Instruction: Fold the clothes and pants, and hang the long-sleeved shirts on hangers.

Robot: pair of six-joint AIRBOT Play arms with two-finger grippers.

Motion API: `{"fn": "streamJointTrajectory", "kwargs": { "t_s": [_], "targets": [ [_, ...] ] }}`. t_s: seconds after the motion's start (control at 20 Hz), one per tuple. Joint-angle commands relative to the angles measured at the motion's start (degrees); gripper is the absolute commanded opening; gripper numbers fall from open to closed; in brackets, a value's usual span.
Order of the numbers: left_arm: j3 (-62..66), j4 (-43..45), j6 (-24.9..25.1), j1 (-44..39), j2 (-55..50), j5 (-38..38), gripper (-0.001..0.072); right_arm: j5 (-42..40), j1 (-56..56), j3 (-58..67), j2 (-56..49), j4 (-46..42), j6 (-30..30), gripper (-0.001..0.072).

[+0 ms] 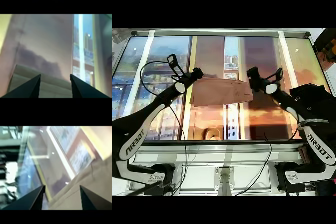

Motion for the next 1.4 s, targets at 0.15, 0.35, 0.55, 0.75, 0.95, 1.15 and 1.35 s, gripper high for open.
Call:
{"fn": "streamJointTrajectory", "kwargs": {
  "t_s": [0.15, 0.35, 0.55, 0.75, 0.95, 1.15, 1.35],
  "targets": [
    [0.22, 0.07, 0.04, 6.49, 12.33, -21.11, 0.0443, 43.87, -20.65, 8.33, -2.01, -3.15, -19.56, 0.0569],
    [0.22, 0.09, 0.09, 9.57, 18.51, -34.67, 0.0571, 65.16, -28.94, 15.23, -10.16, 0.83, -26.88, 0.0632],
    [0.22, 0.04, 0.07, 9.99, 21.77, -35.76, 0.0571, 67.52, -28.5, 22.32, -18.8, 0.68, -26.86, 0.0679],
    [0.22, -2.58, 0.07, 9.99, 22.73, -36.59, 0.0571, 70.6, -26.75, 26.21, -24.9, 0.46, -26.86, 0.0678],
    [0.22, -3.19, 0.07, 9.99, 22.73, -36.83, 0.0571, 70.2, -24.72, 27.91, -27.96, 0.44, -26.86, 0.0678],
    [0.22, -3.23, 0.07, 9.99, 22.73, -37.05, 0.0571, 68.3, -21.73, 29.77, -30.01, 0.02, -26.8, 0.0678],
    [0.22, -3.39, 0.07, 9.99, 22.73, -37.05, 0.0571, 67.52, -18.03, 31.32, -31.71, -0.33, -26.62, 0.0677]
  ]
}}
